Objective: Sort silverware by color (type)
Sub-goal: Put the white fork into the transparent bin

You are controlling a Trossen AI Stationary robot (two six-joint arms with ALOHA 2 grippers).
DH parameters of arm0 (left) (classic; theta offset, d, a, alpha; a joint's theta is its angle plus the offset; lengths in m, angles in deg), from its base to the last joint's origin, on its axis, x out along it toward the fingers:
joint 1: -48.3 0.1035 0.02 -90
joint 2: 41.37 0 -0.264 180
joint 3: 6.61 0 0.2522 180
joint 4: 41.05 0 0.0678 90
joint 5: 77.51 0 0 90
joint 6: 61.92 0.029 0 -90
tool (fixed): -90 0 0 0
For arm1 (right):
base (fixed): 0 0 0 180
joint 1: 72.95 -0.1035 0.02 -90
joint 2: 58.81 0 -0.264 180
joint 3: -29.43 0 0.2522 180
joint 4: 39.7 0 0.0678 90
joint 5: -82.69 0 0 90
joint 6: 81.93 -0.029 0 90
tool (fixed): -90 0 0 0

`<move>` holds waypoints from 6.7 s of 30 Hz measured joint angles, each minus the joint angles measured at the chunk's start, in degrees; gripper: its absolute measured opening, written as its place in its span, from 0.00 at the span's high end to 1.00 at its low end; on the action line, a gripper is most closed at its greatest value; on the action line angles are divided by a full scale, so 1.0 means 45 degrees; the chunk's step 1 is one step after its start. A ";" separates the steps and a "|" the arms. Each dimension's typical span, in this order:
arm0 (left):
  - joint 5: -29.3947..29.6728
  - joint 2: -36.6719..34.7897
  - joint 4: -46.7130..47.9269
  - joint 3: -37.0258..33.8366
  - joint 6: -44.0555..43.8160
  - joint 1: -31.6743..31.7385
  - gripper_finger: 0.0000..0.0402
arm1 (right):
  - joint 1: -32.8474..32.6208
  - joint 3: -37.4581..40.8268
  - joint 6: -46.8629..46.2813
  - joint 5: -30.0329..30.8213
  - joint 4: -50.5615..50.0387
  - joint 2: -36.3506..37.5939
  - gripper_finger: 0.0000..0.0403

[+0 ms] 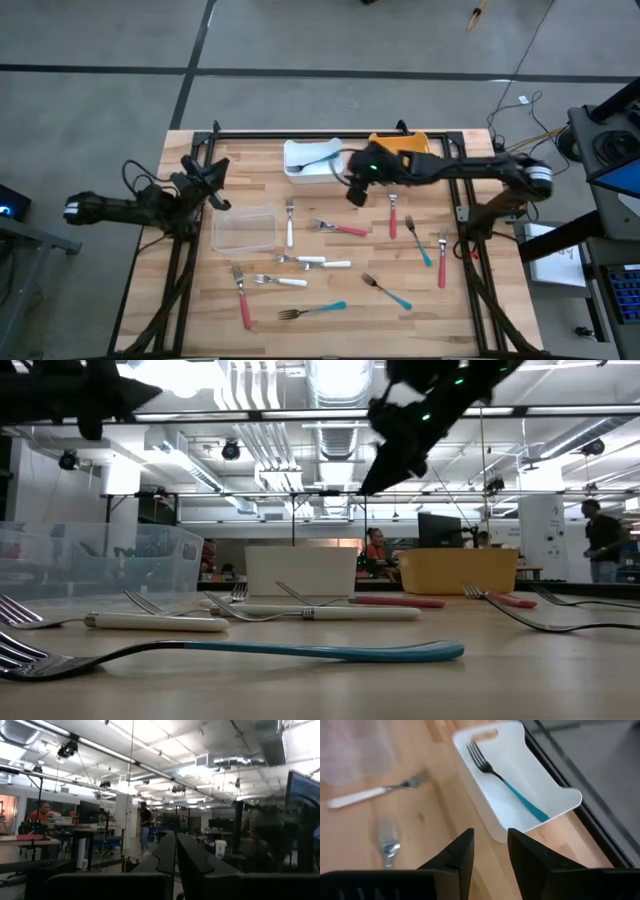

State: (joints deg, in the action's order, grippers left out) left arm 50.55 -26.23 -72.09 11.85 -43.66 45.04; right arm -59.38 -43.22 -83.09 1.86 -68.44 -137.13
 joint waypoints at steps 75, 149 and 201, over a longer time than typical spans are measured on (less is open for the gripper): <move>-1.0700 1.6864 1.9737 1.4448 -0.5823 0.3480 1.00 | 0.2333 0.3019 0.0733 -0.1824 0.1017 0.3886 0.83; -0.6029 2.2628 2.4942 1.8235 -1.3807 0.1859 1.00 | -0.0178 0.3767 0.3072 -0.1661 0.0052 0.6059 0.83; -0.7295 2.2570 2.2113 1.6361 -1.4844 0.1796 0.86 | -0.0178 0.3849 0.3311 -0.1671 0.0054 0.6059 0.83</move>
State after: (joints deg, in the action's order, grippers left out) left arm 17.72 75.33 27.42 85.48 -110.45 53.12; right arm -60.17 -25.89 -68.20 -5.66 -68.20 -109.86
